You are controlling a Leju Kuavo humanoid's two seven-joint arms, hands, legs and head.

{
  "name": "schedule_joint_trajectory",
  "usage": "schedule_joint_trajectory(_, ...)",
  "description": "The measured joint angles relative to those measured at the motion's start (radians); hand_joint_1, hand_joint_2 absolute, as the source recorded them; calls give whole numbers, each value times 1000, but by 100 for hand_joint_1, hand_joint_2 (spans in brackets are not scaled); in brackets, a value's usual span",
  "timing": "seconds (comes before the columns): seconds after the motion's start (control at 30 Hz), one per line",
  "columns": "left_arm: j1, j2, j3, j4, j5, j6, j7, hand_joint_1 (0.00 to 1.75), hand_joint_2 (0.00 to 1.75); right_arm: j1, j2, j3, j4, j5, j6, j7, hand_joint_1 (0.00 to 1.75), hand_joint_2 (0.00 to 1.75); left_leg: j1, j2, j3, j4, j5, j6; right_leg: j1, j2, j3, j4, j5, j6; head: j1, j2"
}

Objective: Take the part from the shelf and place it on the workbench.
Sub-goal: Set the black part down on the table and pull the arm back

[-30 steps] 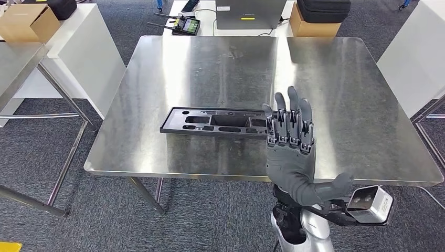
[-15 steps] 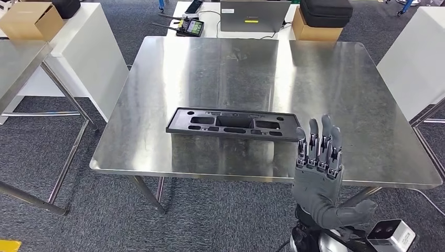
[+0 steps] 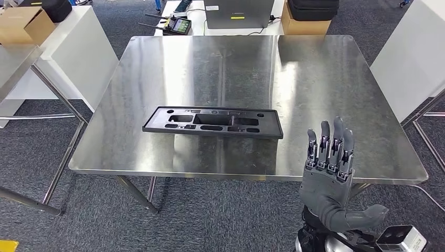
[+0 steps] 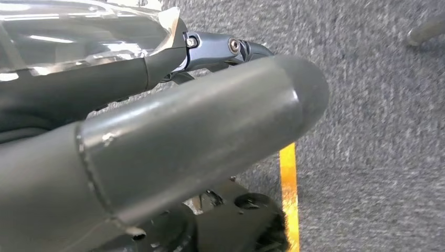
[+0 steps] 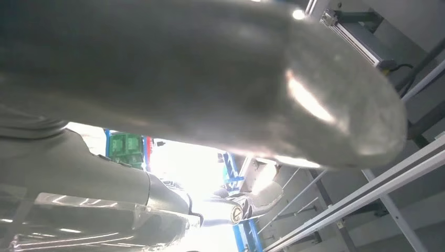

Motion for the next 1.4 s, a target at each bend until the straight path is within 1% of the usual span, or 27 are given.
schedule_joint_trajectory(0.03, 0, 0, 0, 0, 0, 0, 0, 0, 0, 0, 0, 0, 0, 0, 0, 0, 0, 0, -7, 0, 5, -11, 19, 13, 8, 1, -5, 0, 4, -6, 0, 0)
schedule_joint_trajectory(0.13, -2, 4, 0, -1, 0, 0, 1, 0, 0, 2, 1, -4, -3, 0, 0, 0, 0, 0, -38, -5, 99, -186, 106, 70, 27, 3, -14, -1, 19, -18, 4, 0)
schedule_joint_trajectory(0.2, -4, 8, 0, -4, 0, 0, 4, 0, 0, 4, 4, -10, -6, 0, 0, 0, 0, 0, -56, -6, 131, -252, 131, 94, 24, 1, -16, -3, 30, -12, 9, 0)
schedule_joint_trajectory(0.23, -5, 9, 0, -5, 0, 0, 8, 0, 0, 5, 8, -15, -8, -1, 0, 0, 0, 0, -60, -4, 129, -255, 139, 96, 23, 1, -16, -7, 38, -4, 9, 0)
schedule_joint_trajectory(0.3, -7, 11, 0, -6, 0, 0, 16, 0, 0, 6, 13, -26, -14, -4, 1, 1, 0, 0, -60, -2, 125, -279, 167, 96, 23, 0, -21, -15, 48, 7, 4, 0)
schedule_joint_trajectory(0.33, -8, 11, 0, -6, 0, 0, 19, 0, 0, 5, 14, -32, -17, -6, 1, 2, 0, 0, -55, 0, 122, -293, 184, 95, 25, 0, -29, -6, 35, 8, 5, 0)
schedule_joint_trajectory(0.37, -9, 10, 0, -6, 0, -1, 20, 0, 0, 4, 14, -39, -19, -8, 1, 5, 0, 0, -50, 3, 116, -305, 202, 92, 26, 0, -43, 22, 7, 6, 7, 0)
schedule_joint_trajectory(0.43, -10, 10, 0, -6, 0, -1, 21, 0, 0, 3, 14, -50, -19, -10, 2, 12, 0, 0, -44, 7, 94, -312, 228, 86, 16, -1, -77, 136, -77, 5, 13, 0)
schedule_joint_trajectory(0.5, -9, 10, 0, -6, 0, -2, 22, 0, 0, 4, 14, -57, -20, -11, 3, 19, 0, 0, -40, 11, 67, -310, 247, 75, 2, -2, -88, 237, -117, 22, 15, 0)
schedule_joint_trajectory(0.53, -8, 10, 0, -6, 0, -2, 22, 0, 0, 4, 14, -59, -19, -12, 3, 20, 0, 0, -37, 13, 56, -308, 256, 69, -5, -3, -70, 241, -111, 38, 15, 0)
schedule_joint_trajectory(0.6, -9, 10, 0, -6, 0, -3, 22, 0, 0, 3, 15, -63, -20, -12, 4, 21, 0, 0, -28, 14, 34, -298, 268, 57, -20, -7, 18, 138, -76, 70, 16, 0)
schedule_joint_trajectory(0.63, -9, 10, 0, -7, 0, -3, 22, 0, 0, 2, 15, -64, -20, -12, 4, 22, 0, 0, -26, 14, 22, -289, 271, 50, -23, -9, 72, 64, -70, 79, 17, 0)
schedule_joint_trajectory(0.67, -9, 10, 0, -7, 0, -3, 22, 0, 0, 2, 15, -65, -20, -12, 4, 22, 0, 0, -25, 14, 12, -281, 275, 43, -20, -11, 110, 7, -70, 80, 17, 0)
schedule_joint_trajectory(0.73, -9, 10, 0, -8, 0, -5, 21, 0, 0, 1, 17, -68, -20, -13, 5, 23, 0, 0, -27, 13, -1, -269, 284, 30, -12, -11, 133, -38, -79, 70, 16, 0)
schedule_joint_trajectory(0.8, -7, 10, 1, -8, 1, -8, 20, 0, 0, 0, 18, -70, -20, -15, 5, 26, 0, 0, -25, 12, -7, -263, 288, 20, -16, -12, 121, -36, -71, 54, 13, 0)
schedule_joint_trajectory(0.83, -7, 10, 1, -8, 1, -10, 20, 0, 0, -1, 20, -70, -20, -16, 6, 27, 0, 0, -22, 10, -14, -251, 273, 16, -20, -12, 115, -36, -65, 42, 11, 0)
schedule_joint_trajectory(0.9, -6, 10, 2, -8, 1, -11, 20, 0, 0, -3, 24, -71, -20, -17, 7, 31, 0, 0, -17, 4, -46, -171, 194, 7, -25, -14, 96, -38, -48, 14, 7, 0)
schedule_joint_trajectory(0.97, -6, 10, 2, -8, 1, -12, 19, 0, 0, -3, 27, -72, -20, -18, 8, 32, 0, 0, -17, 0, -87, -41, 108, 1, -20, -15, 71, -37, -29, -2, 4, 0)
schedule_joint_trajectory(1.0, -6, 10, 2, -8, 1, -12, 19, 0, 0, -1, 28, -73, -20, -19, 8, 32, 0, 0, -16, -1, -94, 5, 93, -1, -18, -15, 59, -37, -20, -4, 3, 0)
schedule_joint_trajectory(1.03, -5, 10, 2, -8, 1, -14, 19, 0, 0, 0, 29, -74, -20, -19, 9, 32, 0, 0, -15, -2, -86, 19, 100, -2, -17, -15, 47, -36, -11, -2, 3, 0)
schedule_joint_trajectory(1.07, -6, 11, 2, -8, 0, -15, 19, 0, 0, 2, 30, -75, -20, -20, 10, 32, 0, 0, -14, -2, -58, -5, 125, -2, -18, -14, 36, -36, -2, 1, 3, 0)
schedule_joint_trajectory(1.13, -8, 11, 2, -8, -1, -18, 19, 0, 0, 5, 33, -79, -20, -21, 11, 33, 0, 0, -11, -4, 41, -136, 171, -1, -17, -13, 18, -34, 15, 11, 2, 0)
schedule_joint_trajectory(1.2, -12, 11, 2, -8, -2, -18, 19, 0, 0, 5, 34, -82, -21, -23, 12, 33, 0, 0, -13, -12, 116, -251, 176, 3, -14, -12, 9, -34, 31, 26, 2, 0)
schedule_joint_trajectory(1.23, -12, 11, 2, -8, -3, -19, 20, 0, 0, 5, 35, -83, -22, -24, 13, 33, 0, 0, -17, -15, 126, -274, 172, 6, -12, -12, 7, -35, 39, 34, 2, 0)
schedule_joint_trajectory(1.3, -12, 10, 2, -8, -5, -20, 20, 0, 0, 4, 38, -86, -23, -25, 13, 34, 0, 0, -22, -14, 113, -277, 183, 20, -10, -12, 3, -38, 53, 51, 3, 0)
schedule_joint_trajectory(1.33, -13, 9, 2, -8, -6, -20, 21, 0, 0, 5, 39, -89, -23, -25, 13, 36, 0, 0, -24, -12, 104, -279, 192, 30, -10, -12, -6, -29, 45, 53, 3, 0)
schedule_joint_trajectory(1.4, -15, 8, 2, -8, -7, -21, 22, 0, 0, 5, 40, -97, -23, -27, 13, 38, 0, 0, -26, -5, 79, -283, 215, 50, -9, -11, -37, 39, -18, 41, 6, 0)
